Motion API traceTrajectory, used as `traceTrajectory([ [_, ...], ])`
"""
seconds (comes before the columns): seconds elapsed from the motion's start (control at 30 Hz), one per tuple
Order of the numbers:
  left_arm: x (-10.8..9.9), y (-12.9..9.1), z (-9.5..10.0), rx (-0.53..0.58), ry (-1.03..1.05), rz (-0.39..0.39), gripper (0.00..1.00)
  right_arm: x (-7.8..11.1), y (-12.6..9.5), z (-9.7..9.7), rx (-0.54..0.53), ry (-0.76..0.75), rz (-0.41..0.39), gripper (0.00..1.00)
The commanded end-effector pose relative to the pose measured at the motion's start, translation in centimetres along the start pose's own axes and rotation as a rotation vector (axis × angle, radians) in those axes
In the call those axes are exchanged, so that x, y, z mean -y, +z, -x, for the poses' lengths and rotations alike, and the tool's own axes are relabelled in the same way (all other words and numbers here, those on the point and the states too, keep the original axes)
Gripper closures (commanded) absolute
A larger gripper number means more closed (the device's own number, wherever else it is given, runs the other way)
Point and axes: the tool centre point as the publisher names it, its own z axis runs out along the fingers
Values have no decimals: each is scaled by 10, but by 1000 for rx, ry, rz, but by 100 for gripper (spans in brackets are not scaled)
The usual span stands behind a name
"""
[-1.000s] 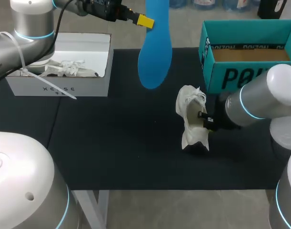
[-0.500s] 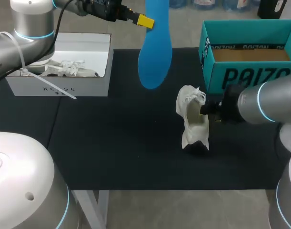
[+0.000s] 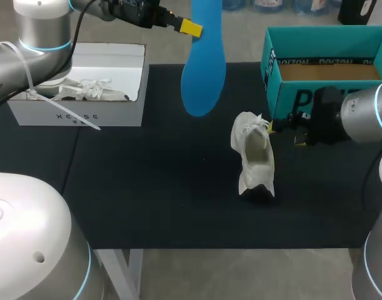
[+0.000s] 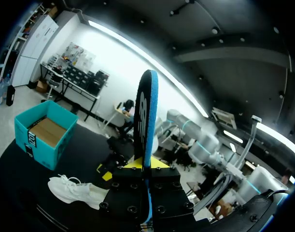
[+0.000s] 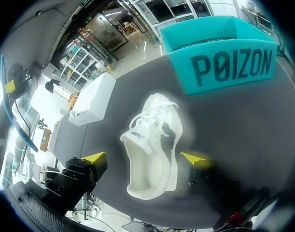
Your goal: Take the shoe out of the shoebox, open the shoe tongue, remove and reinsert the insole, then place the shoe into the shoebox
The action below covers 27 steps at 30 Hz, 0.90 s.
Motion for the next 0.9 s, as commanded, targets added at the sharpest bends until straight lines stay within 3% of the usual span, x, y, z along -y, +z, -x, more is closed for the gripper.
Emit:
traceTrajectory([
  [0.03, 0, 0, 0, 1, 0, 1, 100, 1, -2, 3, -33, -1, -1, 0],
  [0.2, 0, 0, 0, 1, 0, 1, 100, 1, -2, 3, -33, -1, -1, 0],
  [0.37, 0, 0, 0, 1, 0, 1, 100, -16, -20, 28, -265, 161, -217, 0],
  [0.6, 0, 0, 0, 1, 0, 1, 100, -44, -30, 42, -392, 241, -341, 0],
  [0.77, 0, 0, 0, 1, 0, 1, 100, -58, -41, 39, -461, 303, -426, 0],
  [0.9, 0, 0, 0, 1, 0, 1, 100, -72, -49, 27, -558, 444, -488, 0],
])
